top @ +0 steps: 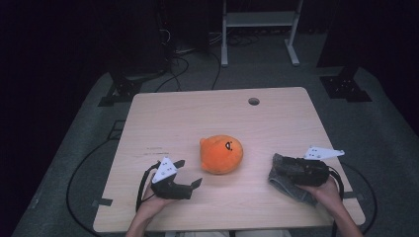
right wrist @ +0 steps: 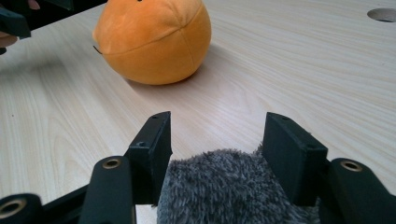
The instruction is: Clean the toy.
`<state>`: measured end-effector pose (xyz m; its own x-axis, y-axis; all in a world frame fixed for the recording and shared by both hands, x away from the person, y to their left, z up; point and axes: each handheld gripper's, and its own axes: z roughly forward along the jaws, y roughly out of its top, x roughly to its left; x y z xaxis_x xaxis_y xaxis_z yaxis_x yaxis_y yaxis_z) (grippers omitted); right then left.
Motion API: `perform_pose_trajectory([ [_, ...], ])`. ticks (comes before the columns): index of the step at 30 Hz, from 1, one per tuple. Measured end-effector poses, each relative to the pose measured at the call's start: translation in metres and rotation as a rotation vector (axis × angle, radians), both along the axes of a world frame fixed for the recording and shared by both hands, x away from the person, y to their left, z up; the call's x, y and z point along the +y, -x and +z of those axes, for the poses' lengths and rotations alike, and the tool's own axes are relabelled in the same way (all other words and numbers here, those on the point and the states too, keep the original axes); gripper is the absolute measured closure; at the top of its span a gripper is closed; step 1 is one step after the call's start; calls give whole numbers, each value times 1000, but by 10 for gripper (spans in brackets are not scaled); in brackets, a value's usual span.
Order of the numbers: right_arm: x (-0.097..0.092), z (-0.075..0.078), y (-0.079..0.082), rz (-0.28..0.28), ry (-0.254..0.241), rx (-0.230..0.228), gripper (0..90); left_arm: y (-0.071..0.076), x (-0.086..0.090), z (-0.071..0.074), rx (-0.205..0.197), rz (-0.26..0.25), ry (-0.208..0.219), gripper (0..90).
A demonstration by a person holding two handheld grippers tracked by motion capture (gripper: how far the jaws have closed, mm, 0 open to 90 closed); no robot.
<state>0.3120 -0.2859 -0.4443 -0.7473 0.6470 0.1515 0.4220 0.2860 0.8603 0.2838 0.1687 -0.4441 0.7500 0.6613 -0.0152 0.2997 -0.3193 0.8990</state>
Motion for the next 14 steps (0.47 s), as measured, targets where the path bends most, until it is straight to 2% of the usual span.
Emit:
perform_pose_trajectory([
  [2, 1, -1, 1, 0, -1, 2, 410, 0, 2, -3, 10, 6, -4, 113],
  [3, 1, -1, 2, 0, 0, 3, 410, 1, 4, -8, 13, 15, -30, 113],
  [6, 1, -2, 3, 0, 8, 4, 404, 0, 7, -13, 20, 25, -37, 112],
  [7, 1, -2, 3, 1, 11, 9, 399, -2, 10, -16, 20, 47, -51, 111],
  [8, 1, -2, 3, 1, 11, 9, 399, -2, 10, -16, 20, 47, -51, 112],
  [9, 1, -3, 5, 1, 4, 2, 399, -5, 12, -17, 21, 74, -49, 112],
  [14, 3, -4, 6, 6, 25, -5, 399, -9, 16, -21, 37, 93, -46, 112],
])
